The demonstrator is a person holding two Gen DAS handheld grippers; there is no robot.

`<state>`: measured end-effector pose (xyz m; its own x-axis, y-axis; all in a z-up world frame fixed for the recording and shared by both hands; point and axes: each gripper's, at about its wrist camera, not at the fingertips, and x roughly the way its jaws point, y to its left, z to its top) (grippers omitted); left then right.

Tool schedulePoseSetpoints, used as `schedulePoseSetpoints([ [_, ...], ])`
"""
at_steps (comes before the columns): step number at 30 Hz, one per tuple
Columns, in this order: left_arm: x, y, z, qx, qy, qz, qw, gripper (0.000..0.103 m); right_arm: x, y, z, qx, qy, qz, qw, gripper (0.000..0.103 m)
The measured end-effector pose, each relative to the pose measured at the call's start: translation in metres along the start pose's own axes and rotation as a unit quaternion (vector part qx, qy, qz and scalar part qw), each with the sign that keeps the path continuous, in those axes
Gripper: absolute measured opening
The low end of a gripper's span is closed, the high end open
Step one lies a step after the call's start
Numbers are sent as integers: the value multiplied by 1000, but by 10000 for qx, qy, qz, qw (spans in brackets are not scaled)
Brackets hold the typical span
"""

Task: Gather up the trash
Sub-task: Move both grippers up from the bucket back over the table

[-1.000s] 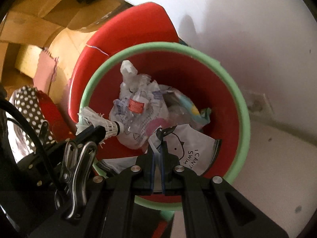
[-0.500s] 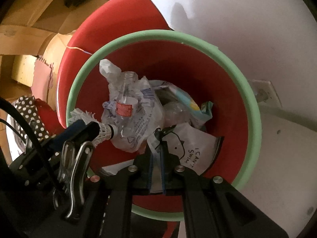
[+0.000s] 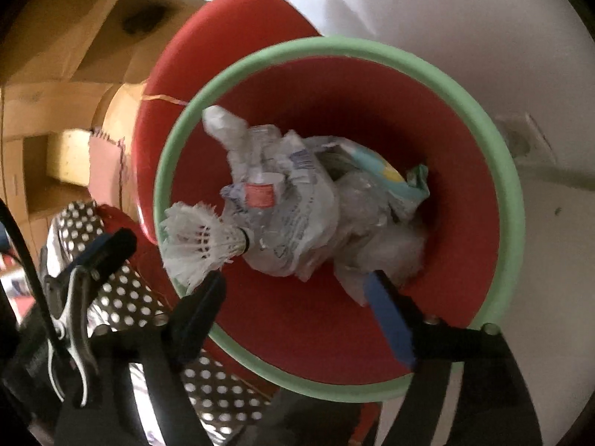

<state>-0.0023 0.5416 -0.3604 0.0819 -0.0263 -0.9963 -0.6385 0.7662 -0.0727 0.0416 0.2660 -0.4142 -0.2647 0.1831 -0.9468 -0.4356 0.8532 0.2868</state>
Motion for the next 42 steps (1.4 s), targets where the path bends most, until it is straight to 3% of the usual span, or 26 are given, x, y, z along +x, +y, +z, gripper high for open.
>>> schedulePoseSetpoints([
  [3, -9, 3, -3, -49, -62, 44, 10000, 63, -7, 6, -4, -161, -165, -58, 9997, 82],
  [8, -15, 1, -13, 8, -89, 132, 9999, 64, -20, -2, -6, 191, -355, -480, 9980, 84],
  [15, -26, -10, -29, 288, -78, 436, 9986, 70, -50, 12, -15, 385, -711, -239, 9964, 84],
  [17, -39, -9, -32, 278, -49, 337, 9990, 70, -64, 22, -20, 278, -783, -160, 9964, 84],
  [19, -55, -6, -34, 176, -184, 309, 9992, 70, -80, 32, -27, 28, -863, -211, 9960, 84],
  [21, -64, 2, -34, -111, -261, 507, 9983, 70, -92, 41, -32, -259, -934, -344, 9947, 84],
  [25, -66, 20, -29, -968, 180, 720, 9925, 70, -113, 49, -33, -332, -1018, -417, 9934, 84],
  [27, -77, 19, -26, -1069, 53, 696, 9918, 70, -123, 48, -33, -168, -1100, -371, 9931, 84],
  [31, -96, 6, -22, -705, -237, 937, 9928, 70, -145, 52, -38, -45, -1276, -162, 9917, 84],
  [33, -106, 5, -22, -708, -388, 953, 9922, 70, -151, 58, -41, -181, -1309, -122, 9911, 84],
  [36, -137, -1, -38, -572, -843, 680, 9925, 70, -162, 67, -51, -458, -1417, 6, 9889, 84],
  [42, -189, -16, -75, -39, -1134, 491, 9923, 70, -207, 81, -91, -1279, -1954, 242, 9720, 84],
])
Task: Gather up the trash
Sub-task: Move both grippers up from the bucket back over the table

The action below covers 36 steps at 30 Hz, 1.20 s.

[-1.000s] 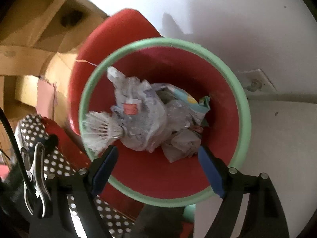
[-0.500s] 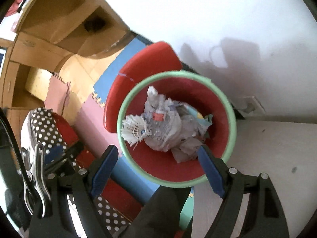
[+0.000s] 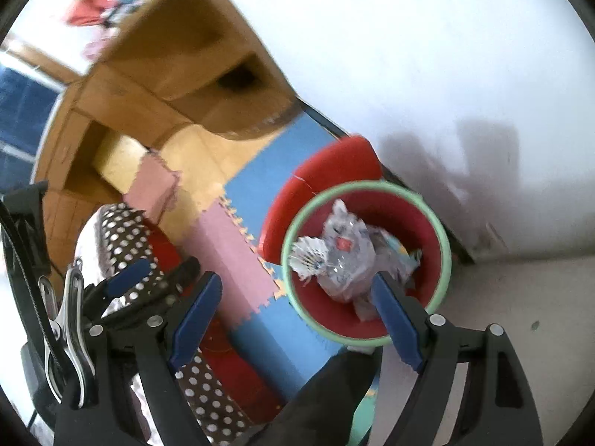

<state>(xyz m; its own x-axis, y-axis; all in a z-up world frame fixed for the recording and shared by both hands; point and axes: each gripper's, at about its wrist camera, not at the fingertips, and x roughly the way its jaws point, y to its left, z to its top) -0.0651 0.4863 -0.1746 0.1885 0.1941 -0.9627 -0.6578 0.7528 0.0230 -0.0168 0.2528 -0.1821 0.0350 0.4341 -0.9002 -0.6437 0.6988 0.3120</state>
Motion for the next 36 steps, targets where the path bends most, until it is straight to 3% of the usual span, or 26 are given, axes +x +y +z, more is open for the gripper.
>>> schedulePoseSetpoints([
  [3, -27, -8, -7, 54, -62, -96, 9999, 70, -27, 6, -13, -325, -129, -27, 9994, 84],
  [11, -94, -46, -2, 53, -358, -730, 9967, 70, -99, -23, -43, -183, -539, -8, 9984, 84],
  [16, -133, -62, 10, -86, -638, -887, 9940, 70, -138, -41, -49, -131, -719, 51, 9973, 84],
  [22, -172, -102, 11, 414, -1077, -846, 9897, 70, -196, -58, -64, -62, -1172, 287, 9927, 84],
  [29, -192, -161, 5, 788, -975, -1289, 9837, 70, -254, -93, -105, 187, -1615, 318, 9862, 84],
  [36, -221, -235, -20, 1629, -1294, -1358, 9686, 70, -300, -141, -160, 495, -1814, 96, 9821, 84],
])
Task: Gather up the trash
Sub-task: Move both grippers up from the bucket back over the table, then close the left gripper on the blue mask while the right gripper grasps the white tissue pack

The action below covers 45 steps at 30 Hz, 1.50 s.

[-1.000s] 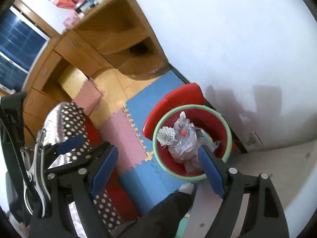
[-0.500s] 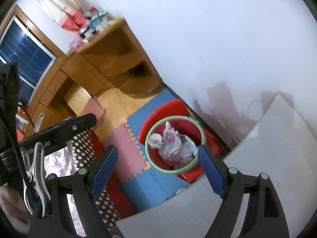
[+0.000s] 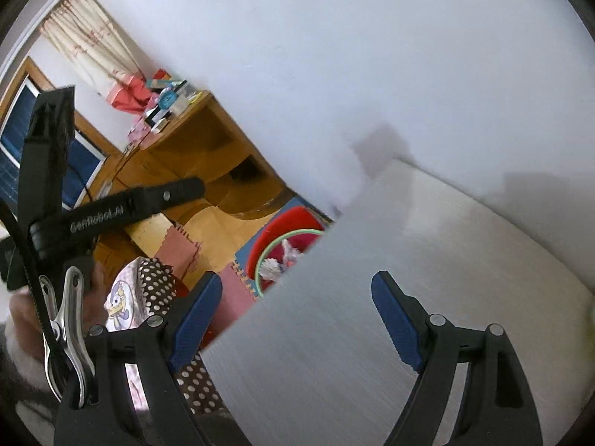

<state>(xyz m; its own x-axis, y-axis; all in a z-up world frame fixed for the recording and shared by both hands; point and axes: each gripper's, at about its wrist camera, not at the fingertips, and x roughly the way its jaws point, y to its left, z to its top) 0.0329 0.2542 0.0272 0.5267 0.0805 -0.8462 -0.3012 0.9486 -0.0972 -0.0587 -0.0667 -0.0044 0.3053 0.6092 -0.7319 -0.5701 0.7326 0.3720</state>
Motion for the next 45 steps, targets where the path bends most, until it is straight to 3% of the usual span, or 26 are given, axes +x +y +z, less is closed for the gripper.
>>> schedulePoseSetpoints([
  [5, 0, -53, -3, 453, -16, -185, 9988, 70, -41, -34, -19, 254, -294, -262, 9989, 84],
  [17, 10, -168, -30, 1168, 162, -474, 9919, 70, -96, -92, -52, 639, -748, -600, 9933, 84],
  [27, 32, -256, -52, 2062, 167, -991, 9733, 70, -123, -132, -64, 707, -1031, -1111, 9859, 84],
  [37, 55, -300, -79, 2382, 334, -1145, 9639, 70, -142, -163, -89, 988, -1167, -1457, 9774, 84],
  [43, 63, -330, -91, 2707, 279, -1237, 9543, 70, -157, -187, -119, 1331, -1377, -1913, 9627, 84],
  [45, 67, -338, -96, 2776, 340, -1378, 9502, 70, -172, -213, -134, 1571, -1415, -1942, 9579, 84],
])
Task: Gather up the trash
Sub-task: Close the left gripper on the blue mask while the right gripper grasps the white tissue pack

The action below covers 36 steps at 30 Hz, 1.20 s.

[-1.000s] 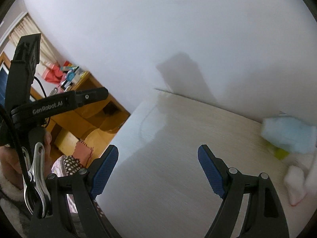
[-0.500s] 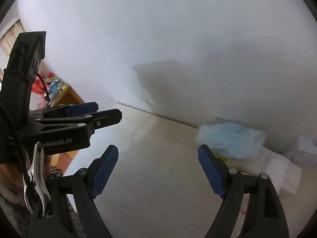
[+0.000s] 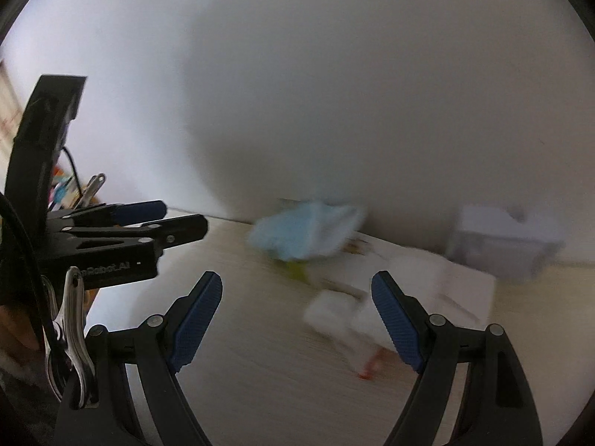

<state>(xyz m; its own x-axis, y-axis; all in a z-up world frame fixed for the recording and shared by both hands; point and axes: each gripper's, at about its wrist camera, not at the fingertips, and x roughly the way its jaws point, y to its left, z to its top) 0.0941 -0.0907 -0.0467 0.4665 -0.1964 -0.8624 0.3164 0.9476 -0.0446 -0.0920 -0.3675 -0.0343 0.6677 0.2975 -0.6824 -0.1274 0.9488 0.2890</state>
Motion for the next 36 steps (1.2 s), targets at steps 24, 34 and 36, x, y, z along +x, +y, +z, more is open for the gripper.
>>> schedulePoseSetpoints([
  [24, 57, -25, -1, 786, 110, -360, 9962, 20, 29, -39, -2, 383, 294, -716, 9963, 43],
  [34, 21, 6, -6, 707, 105, -238, 9972, 12, 3, -43, 2, 663, -90, -772, 9948, 8],
  [36, 12, 12, -8, 731, 117, -161, 9971, 13, -3, -44, 3, 702, -182, -761, 9945, 8],
])
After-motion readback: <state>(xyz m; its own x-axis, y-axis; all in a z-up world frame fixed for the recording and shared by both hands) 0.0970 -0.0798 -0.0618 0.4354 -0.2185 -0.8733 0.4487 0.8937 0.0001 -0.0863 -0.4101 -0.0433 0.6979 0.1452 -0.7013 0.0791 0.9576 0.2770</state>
